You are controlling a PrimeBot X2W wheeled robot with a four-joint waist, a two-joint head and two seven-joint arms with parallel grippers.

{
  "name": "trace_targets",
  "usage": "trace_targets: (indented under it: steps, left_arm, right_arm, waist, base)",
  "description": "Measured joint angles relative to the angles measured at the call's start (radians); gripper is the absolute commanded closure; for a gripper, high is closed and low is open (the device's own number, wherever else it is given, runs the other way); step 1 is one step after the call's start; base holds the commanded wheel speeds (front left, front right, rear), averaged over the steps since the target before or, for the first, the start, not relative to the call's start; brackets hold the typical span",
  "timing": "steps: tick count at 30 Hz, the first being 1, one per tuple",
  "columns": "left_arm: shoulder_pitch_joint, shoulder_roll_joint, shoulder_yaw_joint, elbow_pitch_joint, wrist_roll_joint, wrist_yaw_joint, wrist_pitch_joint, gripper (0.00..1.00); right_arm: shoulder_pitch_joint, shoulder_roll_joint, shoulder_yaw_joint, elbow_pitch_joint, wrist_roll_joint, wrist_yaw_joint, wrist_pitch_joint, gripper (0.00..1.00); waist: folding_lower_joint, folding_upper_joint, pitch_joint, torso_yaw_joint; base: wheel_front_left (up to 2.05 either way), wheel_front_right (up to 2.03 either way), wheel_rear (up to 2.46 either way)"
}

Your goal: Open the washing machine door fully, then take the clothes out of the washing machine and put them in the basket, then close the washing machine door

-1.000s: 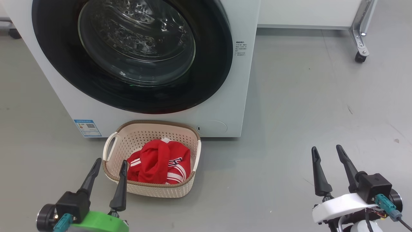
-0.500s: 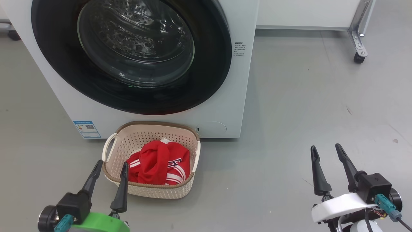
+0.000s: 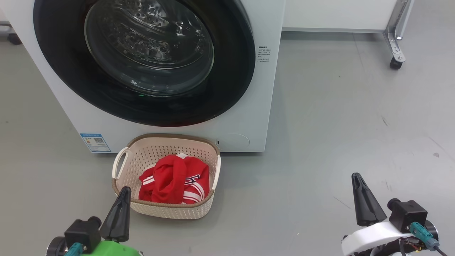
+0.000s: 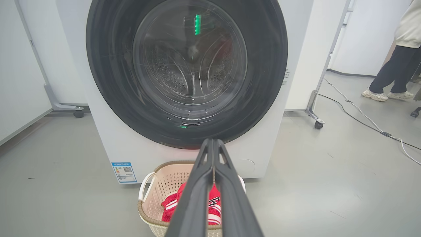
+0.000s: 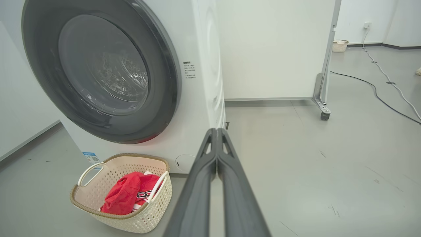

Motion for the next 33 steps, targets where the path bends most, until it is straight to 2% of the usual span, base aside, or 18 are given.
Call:
trace_targets:
  steps: [7,15,33]
  left_arm:
    - [0.001,0.0,-0.004,-0.009,-0.085,0.0,0.01,1.0]
    - [0.001,0.0,0.008,-0.011,-0.23,0.0,0.038,1.0]
    - [-0.001,0.002,0.035,-0.009,-0.449,0.0,0.1,1.0]
  right_arm:
    - [0.0,0.002,-0.007,-0.001,0.081,0.009,0.011,1.0]
    - [-0.001,0.005,-0.028,0.0,0.221,0.018,0.04,1.0]
    - [-0.018,0.012,-0.074,0.017,0.439,0.044,0.101,1.0]
  waist:
    - [0.0,0.0,0.001,-0.005]
    - [0.0,0.0,0.001,-0.009]
    - [0.0,0.0,0.003,-0.019]
  base:
    - [0.0,0.0,0.0]
    - [0.0,0.0,0.0]
    - [0.0,0.0,0.0]
